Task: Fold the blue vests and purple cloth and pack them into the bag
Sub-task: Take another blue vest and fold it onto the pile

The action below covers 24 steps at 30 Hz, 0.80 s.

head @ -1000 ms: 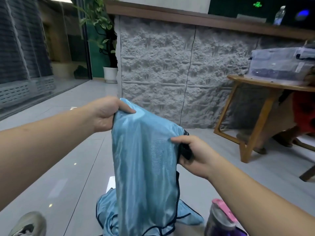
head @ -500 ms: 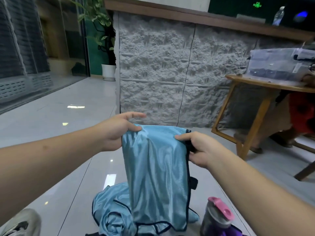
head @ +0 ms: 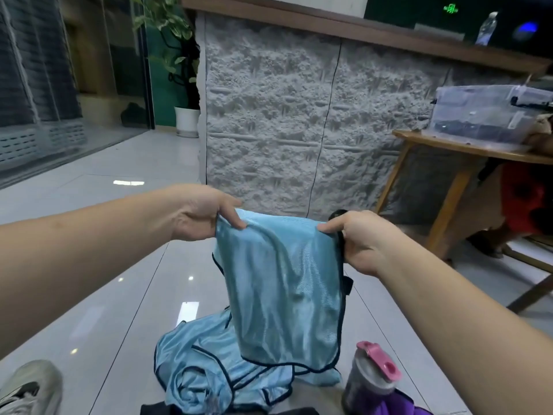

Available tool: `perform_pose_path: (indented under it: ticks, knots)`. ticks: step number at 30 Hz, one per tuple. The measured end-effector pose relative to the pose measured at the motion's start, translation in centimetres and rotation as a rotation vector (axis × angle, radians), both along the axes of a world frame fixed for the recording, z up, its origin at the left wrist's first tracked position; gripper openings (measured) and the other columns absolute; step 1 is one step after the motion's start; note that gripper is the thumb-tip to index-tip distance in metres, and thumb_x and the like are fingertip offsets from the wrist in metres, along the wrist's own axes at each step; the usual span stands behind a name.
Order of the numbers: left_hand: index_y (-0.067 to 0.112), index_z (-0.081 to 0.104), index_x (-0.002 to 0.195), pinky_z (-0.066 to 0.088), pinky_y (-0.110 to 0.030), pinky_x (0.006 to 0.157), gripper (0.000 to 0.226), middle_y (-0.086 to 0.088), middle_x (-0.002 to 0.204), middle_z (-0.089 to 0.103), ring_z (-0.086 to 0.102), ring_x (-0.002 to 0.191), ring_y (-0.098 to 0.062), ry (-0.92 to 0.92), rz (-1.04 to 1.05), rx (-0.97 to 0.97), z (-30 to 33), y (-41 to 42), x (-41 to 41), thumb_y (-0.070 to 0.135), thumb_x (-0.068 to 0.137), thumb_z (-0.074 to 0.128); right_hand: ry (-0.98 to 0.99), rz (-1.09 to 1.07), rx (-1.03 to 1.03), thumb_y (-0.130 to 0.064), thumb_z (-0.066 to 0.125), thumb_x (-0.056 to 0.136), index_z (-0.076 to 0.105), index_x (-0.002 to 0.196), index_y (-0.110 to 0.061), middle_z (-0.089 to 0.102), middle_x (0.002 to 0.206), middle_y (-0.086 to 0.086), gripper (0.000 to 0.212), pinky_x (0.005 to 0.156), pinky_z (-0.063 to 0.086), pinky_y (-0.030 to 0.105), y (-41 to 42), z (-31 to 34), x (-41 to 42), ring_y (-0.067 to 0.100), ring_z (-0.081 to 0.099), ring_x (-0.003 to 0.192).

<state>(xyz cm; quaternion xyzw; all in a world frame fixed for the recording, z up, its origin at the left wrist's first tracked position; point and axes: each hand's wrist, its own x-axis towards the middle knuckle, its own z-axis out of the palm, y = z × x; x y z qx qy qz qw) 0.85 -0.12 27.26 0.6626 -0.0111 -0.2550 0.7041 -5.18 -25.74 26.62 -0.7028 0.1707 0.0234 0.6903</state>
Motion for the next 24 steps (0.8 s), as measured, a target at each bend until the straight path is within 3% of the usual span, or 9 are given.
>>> perform_pose_path:
  ticks: [2,4,6,8,11,14,17,21,24]
  knots:
    - [-0.002,0.044,0.151,0.061,-0.031,0.089,0.067,-0.019,0.150,0.053,0.066,0.122,-0.029,-0.012,0.039,0.002,0.2,-0.3,-0.1,-0.022,0.087,0.054,-0.035,-0.074,-0.110,0.014,0.072,0.082,0.058,0.091,0.007,0.070,0.101,0.024,0.017,0.083,0.061,0.053,0.4,-0.1,-0.1,0.037,0.069,0.085]
    - [-0.003,0.047,0.148,0.059,-0.030,0.091,0.056,-0.016,0.149,0.054,0.065,0.123,-0.027,0.008,0.043,0.018,0.4,-0.5,-0.3,-0.018,0.094,0.049,-0.027,-0.050,-0.198,0.014,0.074,0.082,0.056,0.085,0.002,0.069,0.092,0.020,0.022,0.089,0.061,0.056,0.6,0.1,-0.4,0.039,0.070,0.085]
    - [-0.001,0.053,0.142,0.061,-0.029,0.085,0.048,-0.015,0.133,0.066,0.069,0.113,-0.025,0.022,0.047,0.043,0.4,-0.6,-0.6,-0.017,0.097,0.044,0.012,0.032,-0.234,0.013,0.076,0.082,0.062,0.094,0.005,0.072,0.090,0.019,0.020,0.086,0.063,0.054,0.6,0.3,-0.5,0.036,0.072,0.081]
    - [0.004,0.059,0.133,0.062,-0.031,0.080,0.046,-0.016,0.117,0.073,0.071,0.104,-0.026,0.031,0.027,0.035,0.4,-0.7,-1.0,-0.019,0.098,0.039,0.024,0.036,-0.228,0.012,0.077,0.081,0.061,0.113,0.007,0.074,0.096,0.020,0.036,0.074,0.066,0.049,0.6,0.5,-0.3,0.033,0.075,0.075]
    - [0.004,0.064,0.128,0.064,-0.039,0.077,0.045,-0.021,0.119,0.073,0.073,0.099,-0.030,0.012,0.025,0.071,0.5,-0.7,-1.2,-0.018,0.100,0.036,-0.006,-0.007,-0.184,0.009,0.075,0.084,0.057,0.123,0.008,0.073,0.102,0.023,0.043,0.061,0.064,0.042,0.7,0.5,0.2,0.032,0.074,0.072]
    - [-0.003,0.068,0.121,0.064,-0.034,0.079,0.039,-0.022,0.120,0.072,0.071,0.102,-0.029,-0.056,0.033,0.189,0.7,-0.5,-1.0,-0.014,0.103,0.036,-0.056,-0.023,-0.146,0.011,0.072,0.086,0.057,0.123,0.000,0.070,0.110,0.022,0.041,0.068,0.064,0.045,0.7,0.0,0.4,0.035,0.073,0.084]
    - [-0.010,0.070,0.111,0.062,-0.028,0.081,0.022,-0.021,0.113,0.075,0.072,0.103,-0.028,-0.139,0.002,0.272,0.9,0.0,-0.8,-0.010,0.100,0.052,-0.123,-0.047,-0.176,0.012,0.076,0.083,0.049,0.127,-0.012,0.066,0.114,0.017,0.057,0.074,0.065,0.049,0.8,-0.3,0.3,0.038,0.072,0.098]
    - [-0.009,0.073,0.103,0.058,-0.039,0.096,0.030,-0.024,0.100,0.075,0.069,0.094,-0.031,-0.306,-0.018,0.523,0.5,0.1,-0.9,-0.005,0.076,0.084,-0.082,-0.074,-0.264,0.010,0.081,0.076,0.057,0.110,0.009,0.071,0.104,0.025,0.042,0.074,0.065,0.048,1.3,0.0,0.2,0.037,0.073,0.084]
    - [-0.002,0.075,0.092,0.058,-0.033,0.077,0.024,-0.016,0.084,0.071,0.063,0.080,-0.027,-0.408,-0.018,0.735,0.2,-0.7,-1.7,0.001,0.072,0.090,-0.037,-0.059,-0.362,0.005,0.088,0.060,0.060,0.100,0.008,0.071,0.097,0.022,0.048,0.085,0.060,0.062,1.6,0.1,0.1,0.034,0.070,0.082]
